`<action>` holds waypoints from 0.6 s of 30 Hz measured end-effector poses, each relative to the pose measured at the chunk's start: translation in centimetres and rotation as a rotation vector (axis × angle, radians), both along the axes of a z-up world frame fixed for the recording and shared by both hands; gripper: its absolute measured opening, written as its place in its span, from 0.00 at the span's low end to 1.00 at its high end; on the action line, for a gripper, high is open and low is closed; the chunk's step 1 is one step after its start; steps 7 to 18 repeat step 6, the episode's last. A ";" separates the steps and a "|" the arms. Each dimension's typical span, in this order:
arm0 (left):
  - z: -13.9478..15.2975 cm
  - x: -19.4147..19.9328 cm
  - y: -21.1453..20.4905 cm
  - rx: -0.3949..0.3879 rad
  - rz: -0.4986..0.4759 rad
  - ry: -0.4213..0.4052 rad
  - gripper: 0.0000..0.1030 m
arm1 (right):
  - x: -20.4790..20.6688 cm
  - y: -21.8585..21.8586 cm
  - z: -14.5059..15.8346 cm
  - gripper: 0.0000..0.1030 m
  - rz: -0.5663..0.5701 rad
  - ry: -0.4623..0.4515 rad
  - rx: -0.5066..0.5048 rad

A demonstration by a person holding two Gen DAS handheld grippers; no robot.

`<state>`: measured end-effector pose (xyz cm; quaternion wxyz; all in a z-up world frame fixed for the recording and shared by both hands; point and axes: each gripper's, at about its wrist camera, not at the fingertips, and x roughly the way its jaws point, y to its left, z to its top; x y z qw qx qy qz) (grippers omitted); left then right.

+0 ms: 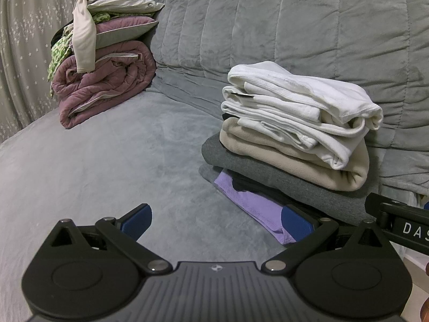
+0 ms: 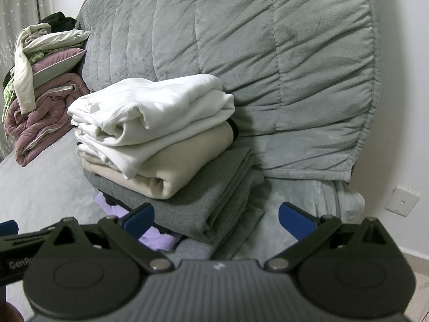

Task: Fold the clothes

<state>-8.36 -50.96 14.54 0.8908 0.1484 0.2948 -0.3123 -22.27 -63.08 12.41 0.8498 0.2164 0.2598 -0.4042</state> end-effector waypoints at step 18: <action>-0.1 0.0 0.0 0.000 0.002 0.003 1.00 | 0.1 0.0 0.0 1.00 0.001 0.001 -0.001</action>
